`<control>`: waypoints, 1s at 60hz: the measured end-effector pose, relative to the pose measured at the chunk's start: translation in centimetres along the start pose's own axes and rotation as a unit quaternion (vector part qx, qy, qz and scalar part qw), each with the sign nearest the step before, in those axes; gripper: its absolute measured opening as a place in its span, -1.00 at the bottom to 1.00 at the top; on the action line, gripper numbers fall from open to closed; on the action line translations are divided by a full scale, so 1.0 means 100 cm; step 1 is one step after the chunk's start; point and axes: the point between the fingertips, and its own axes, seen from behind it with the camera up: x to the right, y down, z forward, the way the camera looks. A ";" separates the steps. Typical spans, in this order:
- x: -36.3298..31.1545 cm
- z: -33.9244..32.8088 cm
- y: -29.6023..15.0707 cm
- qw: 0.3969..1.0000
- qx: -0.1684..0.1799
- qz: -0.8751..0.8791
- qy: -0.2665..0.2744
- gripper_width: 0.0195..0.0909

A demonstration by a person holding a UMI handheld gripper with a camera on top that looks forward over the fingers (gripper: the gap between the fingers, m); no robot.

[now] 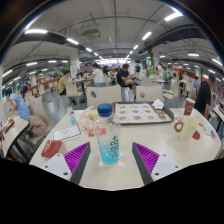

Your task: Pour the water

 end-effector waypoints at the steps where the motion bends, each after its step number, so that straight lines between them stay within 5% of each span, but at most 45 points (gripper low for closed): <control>1: -0.001 0.007 -0.001 1.000 0.002 0.002 0.002 0.85; 10: -0.001 0.060 -0.003 1.000 0.015 0.010 0.021 0.71; 18: -0.005 0.084 0.000 1.000 0.024 0.009 0.016 0.14; 33: -0.002 0.091 -0.005 0.999 0.033 0.008 0.026 -0.41; 45: 0.009 0.083 -0.023 0.999 0.031 0.025 0.013 -0.41; 60: 0.051 0.055 -0.133 0.965 0.077 0.235 -0.090 -0.42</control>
